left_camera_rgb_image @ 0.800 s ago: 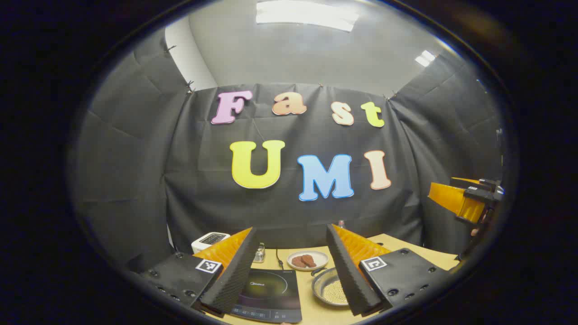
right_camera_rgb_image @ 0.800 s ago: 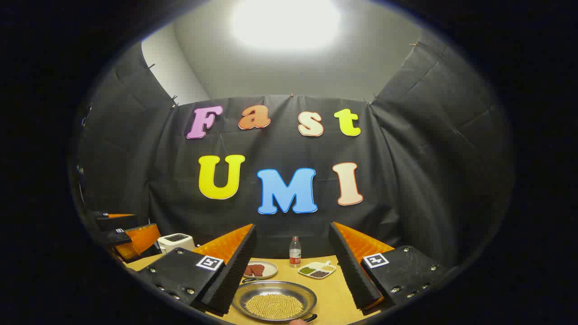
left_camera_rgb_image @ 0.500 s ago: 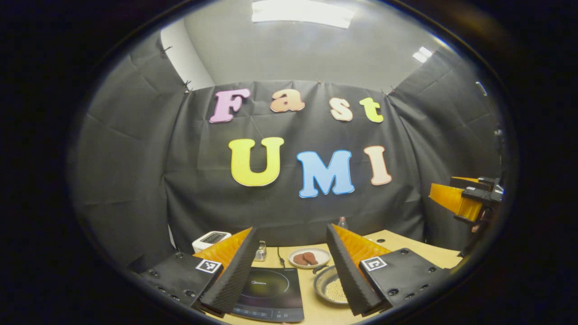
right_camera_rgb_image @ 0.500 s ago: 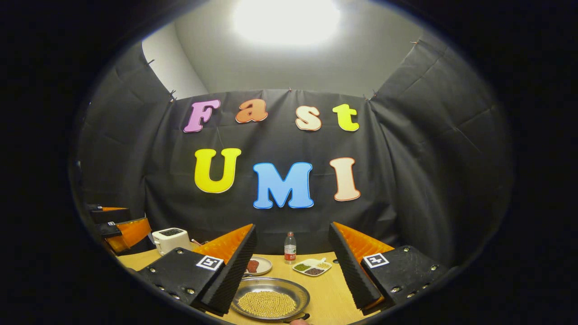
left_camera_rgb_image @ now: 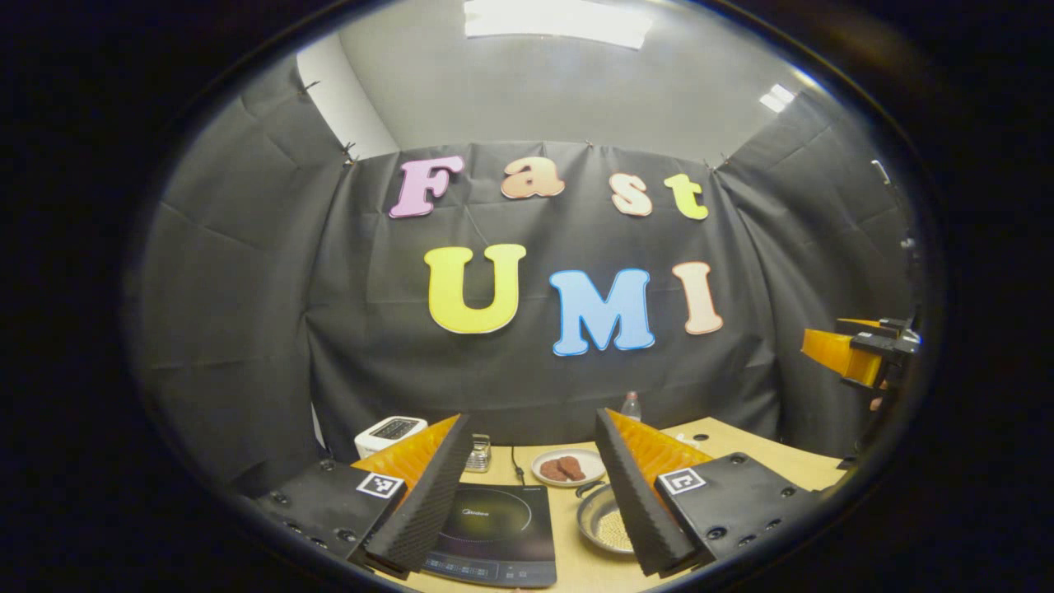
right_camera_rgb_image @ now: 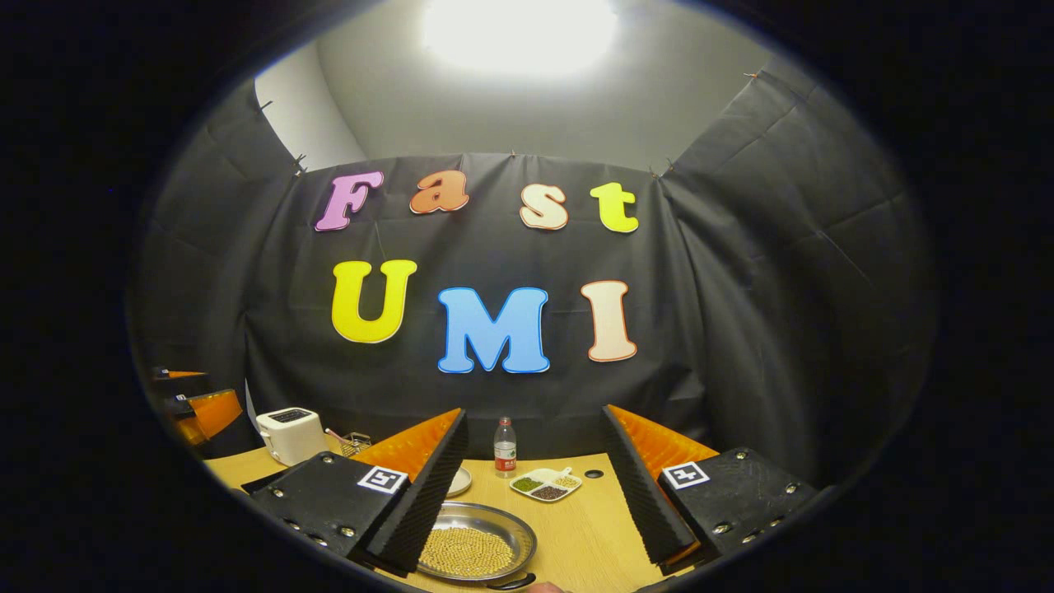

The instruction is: First push the handle of the pot to place it horizontally, then grasp the pot with both hands and set it on the induction cooktop.

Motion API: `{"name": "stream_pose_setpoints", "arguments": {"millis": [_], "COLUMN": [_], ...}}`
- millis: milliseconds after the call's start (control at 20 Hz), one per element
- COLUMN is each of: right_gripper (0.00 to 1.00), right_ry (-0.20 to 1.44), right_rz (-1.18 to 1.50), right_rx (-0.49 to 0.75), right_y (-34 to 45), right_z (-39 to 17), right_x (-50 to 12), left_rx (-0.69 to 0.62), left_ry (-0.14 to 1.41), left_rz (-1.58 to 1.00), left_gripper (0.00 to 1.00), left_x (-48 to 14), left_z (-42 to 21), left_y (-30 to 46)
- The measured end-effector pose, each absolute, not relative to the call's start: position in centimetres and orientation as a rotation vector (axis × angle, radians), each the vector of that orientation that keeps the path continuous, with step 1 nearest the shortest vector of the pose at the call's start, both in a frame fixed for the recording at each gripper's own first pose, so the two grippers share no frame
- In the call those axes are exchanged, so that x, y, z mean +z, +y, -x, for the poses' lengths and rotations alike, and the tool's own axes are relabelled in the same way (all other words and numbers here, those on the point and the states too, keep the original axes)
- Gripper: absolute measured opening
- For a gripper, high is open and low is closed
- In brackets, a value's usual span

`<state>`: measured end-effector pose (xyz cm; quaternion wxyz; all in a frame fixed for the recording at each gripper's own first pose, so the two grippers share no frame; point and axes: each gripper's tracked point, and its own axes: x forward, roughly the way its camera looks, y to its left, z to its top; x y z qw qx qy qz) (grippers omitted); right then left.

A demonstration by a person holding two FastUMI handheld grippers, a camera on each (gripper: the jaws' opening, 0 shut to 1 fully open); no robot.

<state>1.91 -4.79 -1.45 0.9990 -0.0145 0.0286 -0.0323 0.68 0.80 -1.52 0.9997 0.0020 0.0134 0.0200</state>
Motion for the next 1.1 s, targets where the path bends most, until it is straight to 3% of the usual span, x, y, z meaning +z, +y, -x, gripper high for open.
{"name": "stream_pose_setpoints", "arguments": {"millis": [150,200,250,600,700,750,800,850,950,1000,1050,1100], "right_gripper": [0.97,0.97,0.97,0.97,0.75,0.69,0.66,0.54,0.39,0.39,0.06,0.04], "right_ry": [0.068,0.065,0.059,0.096,0.101,0.102,0.105,0.101,0.11,0.112,0.092,0.092], "right_rz": [0.029,0.03,0.034,0.017,0.011,0.011,0.016,0.018,0.03,0.053,0.06,0.046], "right_rx": [-0.051,-0.044,-0.043,-0.021,-0.02,-0.018,-0.008,0.024,0.073,0.041,0.023,0.063], "right_y": [-4.0,-3.8,-3.6,-2.1,-1.6,-1.4,-1.1,-0.2,1.7,1.6,1.1,2.6], "right_z": [-2.0,-2.1,-2.1,-2.6,-2.7,-2.6,-2.7,-2.4,-2.4,-1.7,-2.1,-2.0], "right_x": [-1.7,-1.7,-1.5,-2.7,-2.6,-2.7,-2.9,-2.5,-2.8,-2.5,-2.4,-2.4], "left_rx": [0.046,0.049,0.052,0.076,0.081,0.086,0.088,0.089,0.092,0.094,0.093,0.092], "left_ry": [0.027,0.028,0.03,0.024,0.021,0.018,0.015,0.012,0.008,0.008,0.009,0.009], "left_rz": [-0.001,0.002,0.003,-0.016,-0.02,-0.023,-0.023,-0.022,-0.019,-0.016,-0.014,-0.014], "left_gripper": [0.94,0.99,0.94,0.96,0.99,0.93,0.94,0.96,0.96,0.96,0.96,0.99], "left_x": [-1.7,-1.8,-1.9,-1.7,-1.5,-1.5,-1.4,-1.3,-1.2,-1.4,-1.5,-1.7], "left_z": [-0.6,-0.6,-0.6,-0.3,-0.1,0.1,0.3,0.5,1.1,1.3,1.4,1.5], "left_y": [1.2,1.4,1.6,3.2,3.7,4.0,4.3,4.5,5.2,5.6,5.9,6.3]}}
